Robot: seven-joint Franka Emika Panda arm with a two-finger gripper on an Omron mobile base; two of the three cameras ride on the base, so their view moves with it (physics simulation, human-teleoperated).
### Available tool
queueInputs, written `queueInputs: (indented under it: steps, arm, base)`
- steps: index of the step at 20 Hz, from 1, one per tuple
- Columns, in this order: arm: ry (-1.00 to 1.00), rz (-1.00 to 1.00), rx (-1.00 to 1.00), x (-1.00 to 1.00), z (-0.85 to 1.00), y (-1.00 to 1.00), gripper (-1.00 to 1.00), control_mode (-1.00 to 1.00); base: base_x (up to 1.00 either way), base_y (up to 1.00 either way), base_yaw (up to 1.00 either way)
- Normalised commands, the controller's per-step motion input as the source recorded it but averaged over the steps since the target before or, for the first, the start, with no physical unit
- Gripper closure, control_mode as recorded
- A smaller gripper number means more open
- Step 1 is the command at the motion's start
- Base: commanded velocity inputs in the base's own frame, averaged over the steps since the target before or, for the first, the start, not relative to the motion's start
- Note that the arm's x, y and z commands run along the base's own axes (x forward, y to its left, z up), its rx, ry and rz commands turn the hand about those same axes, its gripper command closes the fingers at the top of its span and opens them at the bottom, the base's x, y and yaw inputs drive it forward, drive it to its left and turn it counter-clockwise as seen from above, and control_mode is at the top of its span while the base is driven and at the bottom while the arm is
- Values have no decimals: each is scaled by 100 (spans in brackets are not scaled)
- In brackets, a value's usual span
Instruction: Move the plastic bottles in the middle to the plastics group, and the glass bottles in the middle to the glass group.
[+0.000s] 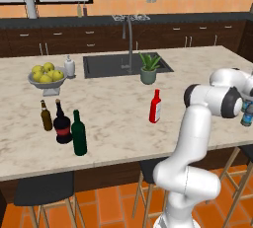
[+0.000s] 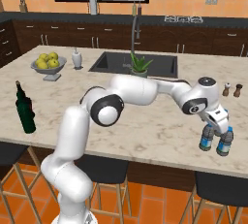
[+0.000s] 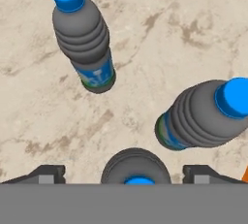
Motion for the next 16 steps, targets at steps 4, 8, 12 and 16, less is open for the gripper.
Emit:
queueInputs:
  steps: [4, 8, 12, 16]
  arm:
    - [-12, 0, 0, -50, 16, 30, -100, -100]
    - [-14, 0, -6, -86, 23, 43, -100, -100]
    - [-8, 0, -9, -48, 29, 92, -100, -100]
    - [0, 7, -10, -14, 32, 100, -100, -100]
  base:
    - [0, 0, 0]
    - [0, 0, 0]
    - [0, 0, 0]
    - [0, 0, 0]
